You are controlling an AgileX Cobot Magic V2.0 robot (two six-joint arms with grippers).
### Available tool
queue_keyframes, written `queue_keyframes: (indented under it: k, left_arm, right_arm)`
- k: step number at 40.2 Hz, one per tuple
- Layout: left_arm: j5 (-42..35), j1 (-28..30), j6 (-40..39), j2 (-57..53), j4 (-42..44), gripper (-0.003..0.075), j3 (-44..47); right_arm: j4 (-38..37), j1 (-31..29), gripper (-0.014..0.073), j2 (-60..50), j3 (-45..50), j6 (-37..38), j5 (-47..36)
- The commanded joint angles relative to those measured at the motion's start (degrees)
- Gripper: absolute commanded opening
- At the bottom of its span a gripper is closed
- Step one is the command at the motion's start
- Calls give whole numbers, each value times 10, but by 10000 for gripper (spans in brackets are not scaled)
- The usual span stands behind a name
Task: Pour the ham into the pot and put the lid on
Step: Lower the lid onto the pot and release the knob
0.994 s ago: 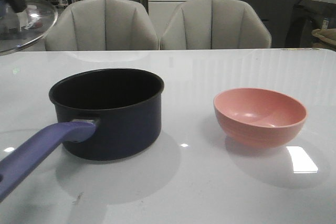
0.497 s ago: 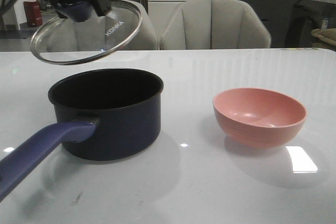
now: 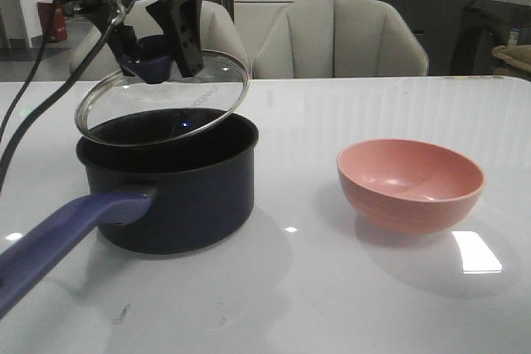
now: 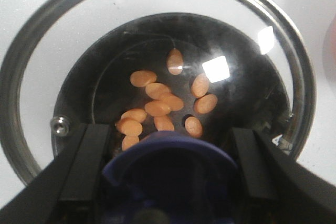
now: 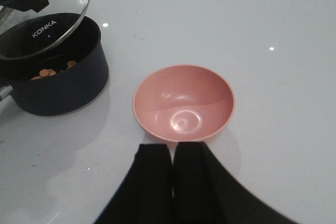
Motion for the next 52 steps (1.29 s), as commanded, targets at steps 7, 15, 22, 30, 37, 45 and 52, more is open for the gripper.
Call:
queue_keyframes:
  k: [7,15,22,30,37,45,52]
  left_arm:
    - [19,-5,-4,-33,-14,115,3]
    - [19,-5,-4,-33,-14,115,28]
    - [19,-5,-4,-33,-14,150,28]
    - [19,-5,-4,-33,-14,370,28]
    - [19,-5,-4,-33,-14,547,28]
    - [19,-5,-4,-33,-16,564,28]
    - [19,-5,-4,-39,-42,563,25]
  right_arm:
    - [6,2,150,1,-16,-8,-37]
    - [6,2,150,1,-16,-8,-37]
    - [6,2,150,1,-16,-8,-37]
    - [6,2,150,1,-16,-8,-37]
    - [6,2,150,1,-16,-8,-37]
    - [6,2,150,1,-16,-8,-37]
    - [6,2,150,1,-16,-8,-37]
